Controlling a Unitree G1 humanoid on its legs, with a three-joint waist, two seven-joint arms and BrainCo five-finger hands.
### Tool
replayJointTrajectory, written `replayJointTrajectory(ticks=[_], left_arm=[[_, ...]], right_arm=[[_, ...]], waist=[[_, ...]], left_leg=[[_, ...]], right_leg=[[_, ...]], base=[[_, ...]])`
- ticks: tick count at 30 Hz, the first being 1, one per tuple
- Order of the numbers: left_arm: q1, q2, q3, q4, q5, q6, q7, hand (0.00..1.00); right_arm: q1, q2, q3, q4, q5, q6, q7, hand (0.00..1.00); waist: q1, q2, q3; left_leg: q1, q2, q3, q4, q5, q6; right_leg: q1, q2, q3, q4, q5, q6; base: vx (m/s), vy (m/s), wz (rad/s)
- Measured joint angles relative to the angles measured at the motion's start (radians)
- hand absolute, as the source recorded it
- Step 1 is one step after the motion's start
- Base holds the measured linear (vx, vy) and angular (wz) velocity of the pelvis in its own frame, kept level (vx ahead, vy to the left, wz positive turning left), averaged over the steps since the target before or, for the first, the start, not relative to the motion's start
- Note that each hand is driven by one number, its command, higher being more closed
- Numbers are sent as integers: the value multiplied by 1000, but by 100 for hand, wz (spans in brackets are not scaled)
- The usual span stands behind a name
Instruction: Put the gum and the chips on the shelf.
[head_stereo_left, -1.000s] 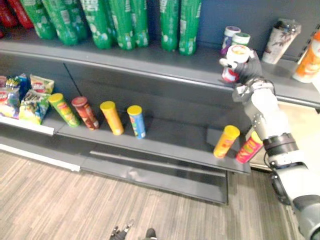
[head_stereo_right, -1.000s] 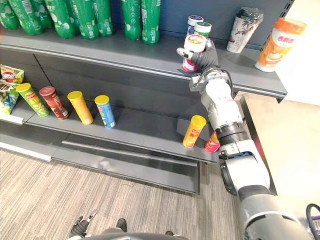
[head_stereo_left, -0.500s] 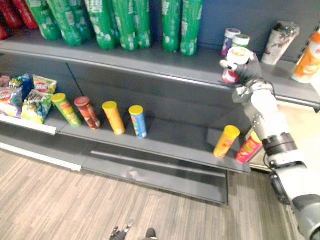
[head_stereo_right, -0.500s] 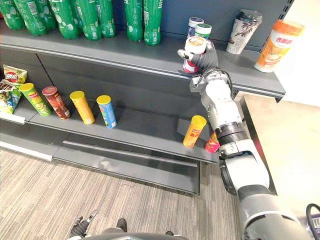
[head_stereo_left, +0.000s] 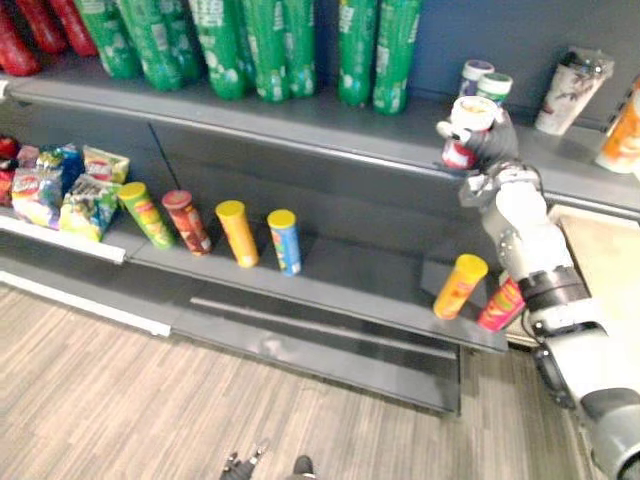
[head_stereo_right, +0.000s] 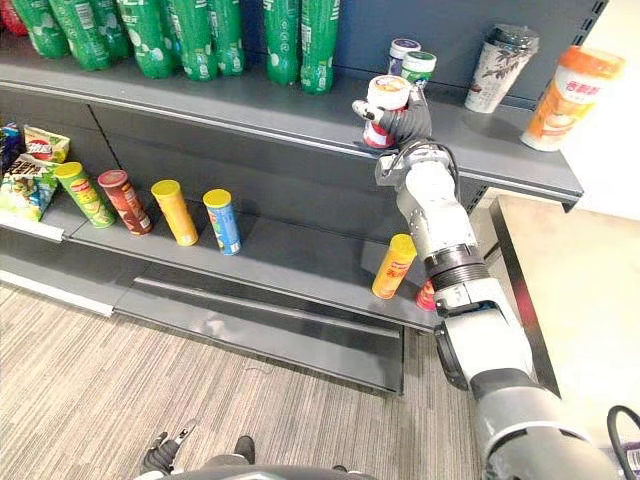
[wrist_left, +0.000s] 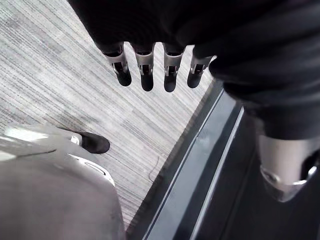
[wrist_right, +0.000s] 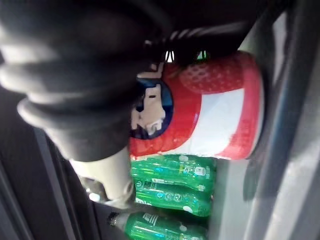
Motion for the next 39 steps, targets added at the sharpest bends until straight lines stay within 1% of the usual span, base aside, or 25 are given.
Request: replayJointTrajectory(ticks=[5, 7, 9, 10, 13, 20, 21, 26, 27, 33, 39], left_arm=[[0, 3, 1, -2, 0, 1, 0, 0], [2, 5, 2, -3, -2, 1, 0, 0], [0, 7, 1, -4, -2, 2, -1, 0], [0, 7, 1, -4, -2, 2, -1, 0], [0, 8, 0, -11, -2, 2, -3, 0], [0, 9, -7, -19, -2, 1, -12, 0], [-1, 11, -8, -23, -2, 0, -17, 0], [-1, 12, -10, -25, -2, 0, -20, 0], [-1, 12, -11, -25, -2, 0, -20, 0], [-1, 12, -12, -25, -2, 0, -20, 0], [-1, 13, -12, -25, -2, 0, -21, 0]], right_arm=[[-40, -1, 0, 43, 0, -11, -17, 100], [-63, -3, 0, 68, 1, -25, -18, 100], [-79, -13, -1, 83, 1, -32, -20, 100], [-83, -15, -1, 90, 1, -33, -20, 100], [-111, -19, -2, 120, 1, -49, -20, 100], [-131, -20, -2, 146, 1, -64, -18, 100], [-136, -22, -3, 146, 0, -68, -16, 0], [-137, -30, -2, 148, 0, -77, -11, 0], [-136, -30, -1, 150, 0, -88, -11, 0], [-136, -30, 0, 147, 1, -109, -6, 0], [-136, -30, 0, 129, 5, -117, 8, 0]], waist=[[4, -2, 28], [7, -5, 33], [22, -6, 44], [24, -7, 46], [25, -8, 61], [27, -7, 73], [27, -7, 83], [29, -7, 89], [29, -7, 89], [29, -7, 90], [30, -8, 89]], left_leg=[[-7, -3, -21, 0, 4, 1], [-17, -3, -25, 0, 4, 2], [-19, -4, -24, 0, 5, 2], [-18, -5, -24, 0, 5, 1], [-19, -10, -35, 0, 9, -1], [-18, -10, -39, 0, 9, 0], [-16, -10, -39, 0, 10, 1], [-15, -10, -38, 0, 10, 2], [-15, -10, -37, 0, 10, 2], [-15, -10, -27, 0, 9, 0], [-12, -8, -10, 0, 7, 1]], right_leg=[[-3, -6, -19, 15, -15, 0], [-15, -6, -21, 17, -15, 0], [-17, -8, -20, 21, -14, 0], [-17, -9, -20, 23, -14, 0], [-17, -13, -26, 31, -17, 1], [-17, -15, -31, 43, -20, 1], [-18, -16, -29, 49, -29, 2], [-20, -16, -27, 50, -31, 3], [-21, -16, -25, 50, -31, 3], [-26, -16, -16, 49, -31, 3], [-32, -14, 1, 48, -29, 3]], base=[[-22, 6, 13], [0, 0, 0], [0, 0, 0], [0, 0, 0], [28, 5, 8], [12, 1, 2], [0, 0, 0], [0, 0, 0], [0, 0, 0], [15, -1, -3], [32, -3, -9]])
